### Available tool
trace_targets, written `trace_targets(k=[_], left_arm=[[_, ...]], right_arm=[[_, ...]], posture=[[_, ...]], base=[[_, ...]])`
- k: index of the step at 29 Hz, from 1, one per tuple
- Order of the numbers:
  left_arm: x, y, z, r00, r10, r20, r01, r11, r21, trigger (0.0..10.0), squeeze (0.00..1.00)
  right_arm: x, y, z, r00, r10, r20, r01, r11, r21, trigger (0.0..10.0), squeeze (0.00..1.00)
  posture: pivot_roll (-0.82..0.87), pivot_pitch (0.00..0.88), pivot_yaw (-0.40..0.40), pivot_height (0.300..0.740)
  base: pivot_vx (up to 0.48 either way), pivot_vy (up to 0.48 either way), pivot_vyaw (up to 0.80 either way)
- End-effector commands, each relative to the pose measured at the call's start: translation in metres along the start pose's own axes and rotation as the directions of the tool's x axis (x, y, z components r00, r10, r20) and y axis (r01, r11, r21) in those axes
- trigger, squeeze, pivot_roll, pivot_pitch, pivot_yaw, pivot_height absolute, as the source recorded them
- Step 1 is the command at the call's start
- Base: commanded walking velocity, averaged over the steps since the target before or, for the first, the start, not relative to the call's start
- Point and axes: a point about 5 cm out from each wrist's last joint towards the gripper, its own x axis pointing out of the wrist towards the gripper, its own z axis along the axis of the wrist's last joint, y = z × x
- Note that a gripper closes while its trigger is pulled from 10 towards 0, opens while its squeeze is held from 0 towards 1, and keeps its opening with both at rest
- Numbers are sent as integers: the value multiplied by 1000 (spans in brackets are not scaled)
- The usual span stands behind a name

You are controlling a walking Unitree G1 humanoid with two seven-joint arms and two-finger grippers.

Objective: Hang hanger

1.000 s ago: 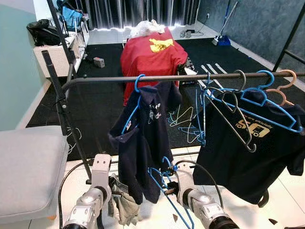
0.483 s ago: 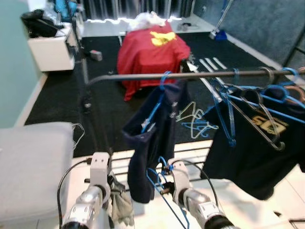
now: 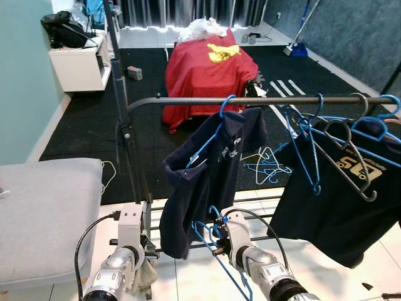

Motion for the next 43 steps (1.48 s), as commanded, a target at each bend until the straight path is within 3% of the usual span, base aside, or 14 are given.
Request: trace_targets(k=[1, 6, 10, 19, 26, 31, 43], left_arm=[[-1, 1, -4, 1000, 11, -3, -11, 1000, -5, 10000, 0], [-4, 4, -5, 998, 48, 26, -47, 998, -49, 10000, 0], [-4, 7, -8, 999, 53, 12, -53, 998, -34, 10000, 0], [-3, 1, -8, 1000, 23, 10, -22, 999, -32, 10000, 0], [-4, 1, -7, 1000, 16, 20, -15, 999, -51, 10000, 0], [-6, -1, -6, 999, 11, 44, -9, 998, -58, 10000, 0], [-7, -3, -9, 999, 4, 38, -2, 998, -68, 10000, 0]], right_arm=[[1, 1, 2, 1000, 4, 5, -4, 1000, -12, 10000, 0], [0, 4, -5, 999, 37, 3, -36, 999, -22, 10000, 0], [0, 7, -10, 999, 45, -1, -45, 999, -17, 10000, 0], [0, 9, -12, 999, 40, 23, -38, 998, -48, 10000, 0], [0, 8, -14, 1000, 20, 10, -20, 1000, -4, 10000, 0], [1, 14, -15, 999, 45, 5, -44, 998, -36, 10000, 0], [-2, 7, -16, 998, -9, 59, 7, 999, 38, 10000, 0]], posture=[[33, 38, -109, 740], [51, 43, -151, 740], [51, 48, -161, 740], [46, 31, -109, 740], [41, 64, -110, 740], [36, 65, -105, 740], [42, 33, -85, 740]], base=[[0, 0, 0], [0, 0, 0], [0, 0, 0], [0, 0, 0], [0, 0, 0], [0, 0, 0], [0, 0, 0]])
